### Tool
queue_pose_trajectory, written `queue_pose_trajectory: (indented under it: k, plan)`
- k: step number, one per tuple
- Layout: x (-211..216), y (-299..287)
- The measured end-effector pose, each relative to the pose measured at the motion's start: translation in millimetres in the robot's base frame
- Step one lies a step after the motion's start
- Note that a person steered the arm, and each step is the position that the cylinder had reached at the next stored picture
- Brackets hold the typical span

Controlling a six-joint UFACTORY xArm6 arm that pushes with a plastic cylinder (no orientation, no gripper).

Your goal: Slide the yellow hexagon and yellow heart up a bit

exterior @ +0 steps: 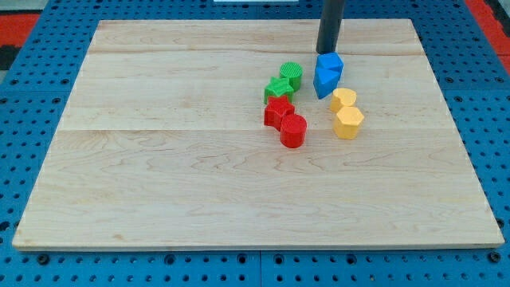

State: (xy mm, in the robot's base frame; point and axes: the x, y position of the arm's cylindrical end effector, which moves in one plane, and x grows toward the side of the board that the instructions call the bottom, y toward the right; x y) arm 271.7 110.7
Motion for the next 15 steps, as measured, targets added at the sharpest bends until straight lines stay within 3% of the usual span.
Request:
queue_pose_trajectory:
  k: [3, 5, 6, 9, 10, 11, 15]
  plan:
    - [55.5, -79.3]
    - [62.3, -175.5]
    - [54.2, -178.9]
    - [195.8, -173.3]
    - [250.5, -153.5]
    - [255.9, -111.3]
    - [179.4, 33.5]
